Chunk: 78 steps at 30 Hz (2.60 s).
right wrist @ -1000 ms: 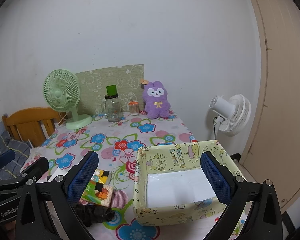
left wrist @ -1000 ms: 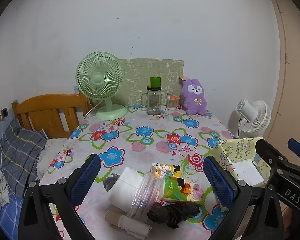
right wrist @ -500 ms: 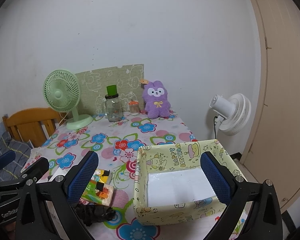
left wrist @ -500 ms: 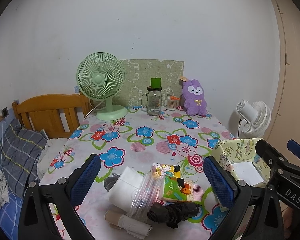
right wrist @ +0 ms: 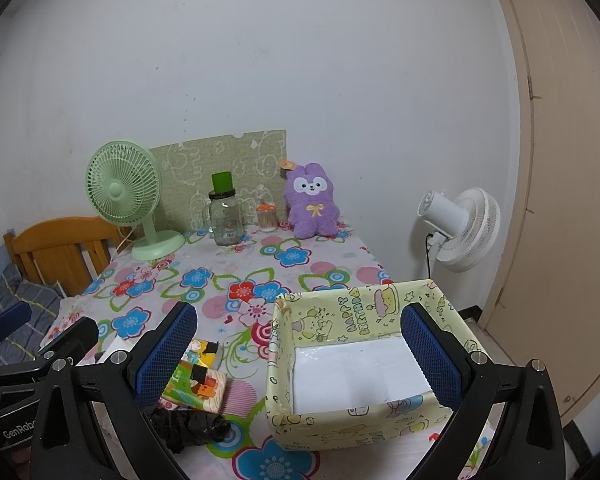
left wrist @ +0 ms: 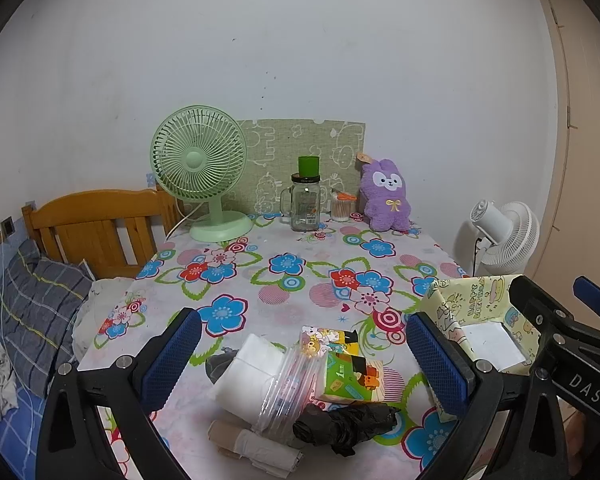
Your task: Organize soft objects
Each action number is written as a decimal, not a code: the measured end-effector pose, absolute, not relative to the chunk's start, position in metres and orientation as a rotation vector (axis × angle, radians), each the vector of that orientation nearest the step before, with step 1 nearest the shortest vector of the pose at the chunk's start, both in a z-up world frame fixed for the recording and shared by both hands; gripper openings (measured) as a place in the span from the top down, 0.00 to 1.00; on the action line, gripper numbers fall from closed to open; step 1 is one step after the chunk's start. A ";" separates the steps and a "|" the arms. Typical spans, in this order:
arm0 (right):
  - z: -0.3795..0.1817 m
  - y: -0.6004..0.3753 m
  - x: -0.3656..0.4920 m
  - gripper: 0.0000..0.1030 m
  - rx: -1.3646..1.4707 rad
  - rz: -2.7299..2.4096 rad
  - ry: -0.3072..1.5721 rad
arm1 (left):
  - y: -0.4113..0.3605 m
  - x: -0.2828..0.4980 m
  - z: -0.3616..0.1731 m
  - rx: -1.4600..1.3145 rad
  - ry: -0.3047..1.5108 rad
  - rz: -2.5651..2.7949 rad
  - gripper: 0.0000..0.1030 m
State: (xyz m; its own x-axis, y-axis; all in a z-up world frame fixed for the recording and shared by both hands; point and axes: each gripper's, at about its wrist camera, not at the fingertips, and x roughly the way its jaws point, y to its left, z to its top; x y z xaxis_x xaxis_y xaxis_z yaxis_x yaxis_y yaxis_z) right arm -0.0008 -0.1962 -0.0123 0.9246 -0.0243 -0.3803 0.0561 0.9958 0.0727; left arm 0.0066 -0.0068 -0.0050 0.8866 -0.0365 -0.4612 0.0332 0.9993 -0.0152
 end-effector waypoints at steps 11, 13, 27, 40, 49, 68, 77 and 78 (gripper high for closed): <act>-0.014 -0.196 -0.003 0.00 0.084 -0.046 0.388 | -0.006 0.008 -0.009 0.000 0.498 -0.034 0.00; -0.014 -0.195 -0.003 0.00 0.083 -0.043 0.386 | -0.005 0.008 -0.009 0.000 0.500 -0.032 0.00; -0.025 -0.178 0.001 0.03 0.107 0.025 0.407 | -0.001 0.007 -0.026 0.022 0.519 -0.027 0.01; -0.046 -0.140 -0.006 0.05 0.065 0.103 0.400 | 0.014 0.006 -0.053 0.022 0.575 -0.025 0.06; -0.068 -0.111 -0.004 0.05 0.054 0.175 0.457 | 0.027 0.006 -0.079 0.034 0.628 -0.041 0.06; -0.120 -0.083 0.018 0.07 0.069 0.176 0.619 | 0.045 0.016 -0.126 0.020 0.743 -0.080 0.09; -0.137 -0.079 0.031 0.07 0.056 0.174 0.683 | 0.039 0.025 -0.143 0.027 0.797 -0.101 0.09; -0.138 -0.079 0.033 0.07 0.055 0.174 0.689 | 0.038 0.026 -0.145 0.026 0.803 -0.100 0.09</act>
